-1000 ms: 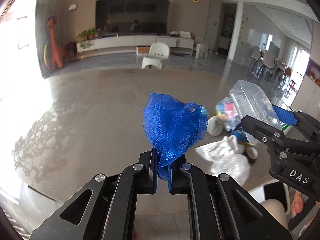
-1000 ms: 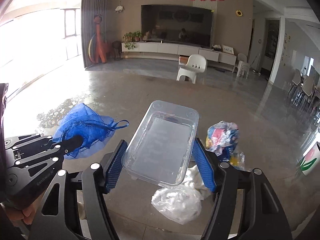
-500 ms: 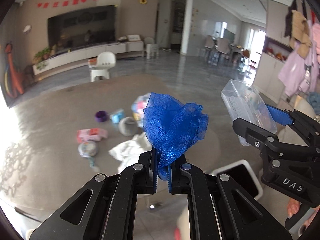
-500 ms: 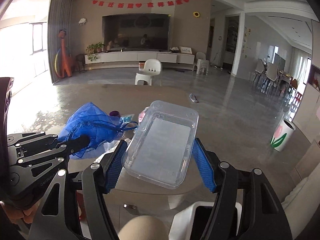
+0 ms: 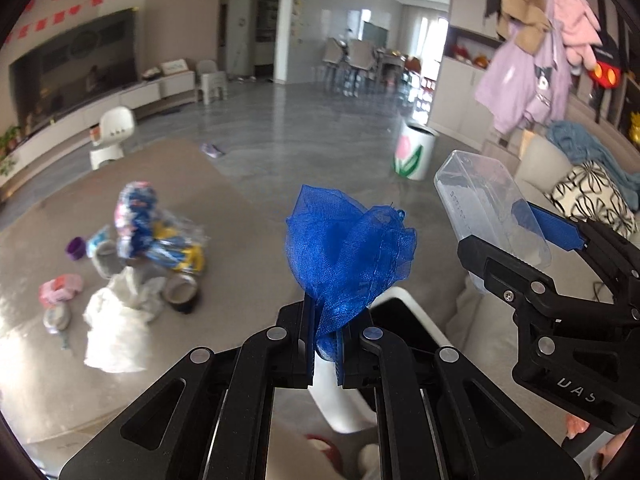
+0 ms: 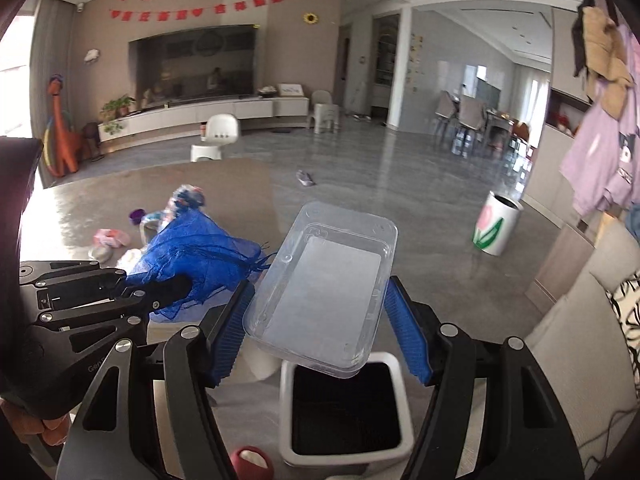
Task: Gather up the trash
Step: 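Carry both items to the white bin and open both tools to drop them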
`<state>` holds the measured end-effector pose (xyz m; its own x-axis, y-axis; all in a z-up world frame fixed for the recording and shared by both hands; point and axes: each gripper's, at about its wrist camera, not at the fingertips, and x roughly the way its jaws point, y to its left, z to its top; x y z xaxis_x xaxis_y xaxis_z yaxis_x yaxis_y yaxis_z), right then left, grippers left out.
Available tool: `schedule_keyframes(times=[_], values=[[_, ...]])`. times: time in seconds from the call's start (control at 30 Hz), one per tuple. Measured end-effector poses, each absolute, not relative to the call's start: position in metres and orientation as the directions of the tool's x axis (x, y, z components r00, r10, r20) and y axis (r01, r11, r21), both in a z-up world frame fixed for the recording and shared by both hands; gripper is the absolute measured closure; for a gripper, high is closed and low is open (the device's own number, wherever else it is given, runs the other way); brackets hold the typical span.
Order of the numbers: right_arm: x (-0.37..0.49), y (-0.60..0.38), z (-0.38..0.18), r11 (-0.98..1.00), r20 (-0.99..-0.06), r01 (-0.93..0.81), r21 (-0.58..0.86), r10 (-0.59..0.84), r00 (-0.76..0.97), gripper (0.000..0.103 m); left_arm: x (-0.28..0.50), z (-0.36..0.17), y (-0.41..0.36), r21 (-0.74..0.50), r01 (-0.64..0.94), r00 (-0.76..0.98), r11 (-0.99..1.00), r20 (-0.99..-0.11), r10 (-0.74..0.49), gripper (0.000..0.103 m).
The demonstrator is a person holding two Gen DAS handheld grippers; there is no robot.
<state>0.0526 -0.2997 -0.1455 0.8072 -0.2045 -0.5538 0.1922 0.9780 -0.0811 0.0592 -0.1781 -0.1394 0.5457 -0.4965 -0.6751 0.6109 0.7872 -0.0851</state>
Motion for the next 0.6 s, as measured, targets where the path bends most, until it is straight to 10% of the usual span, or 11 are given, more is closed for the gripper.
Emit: schedule_keyframes(times=[0.5, 0.53, 0.6], values=[[0.023, -0.393, -0.198, 0.942, -0.636, 0.335, -0.037, -0.28, 0.719, 0.036, 0.041, -0.218, -0.286, -0.057, 0.751, 0.346, 0.658, -0.815, -0.466, 0.096], [0.024, -0.395, -0.202, 0.941, -0.642, 0.338, -0.035, -0.28, 0.714, 0.036, 0.043, -0.223, -0.289, -0.051, 0.749, 0.347, 0.661, -0.82, -0.456, 0.092], [0.025, -0.401, -0.208, 0.939, -0.656, 0.341, -0.035, -0.279, 0.701, 0.036, 0.049, -0.236, -0.299, -0.04, 0.754, 0.313, 0.655, -0.855, -0.413, 0.051]])
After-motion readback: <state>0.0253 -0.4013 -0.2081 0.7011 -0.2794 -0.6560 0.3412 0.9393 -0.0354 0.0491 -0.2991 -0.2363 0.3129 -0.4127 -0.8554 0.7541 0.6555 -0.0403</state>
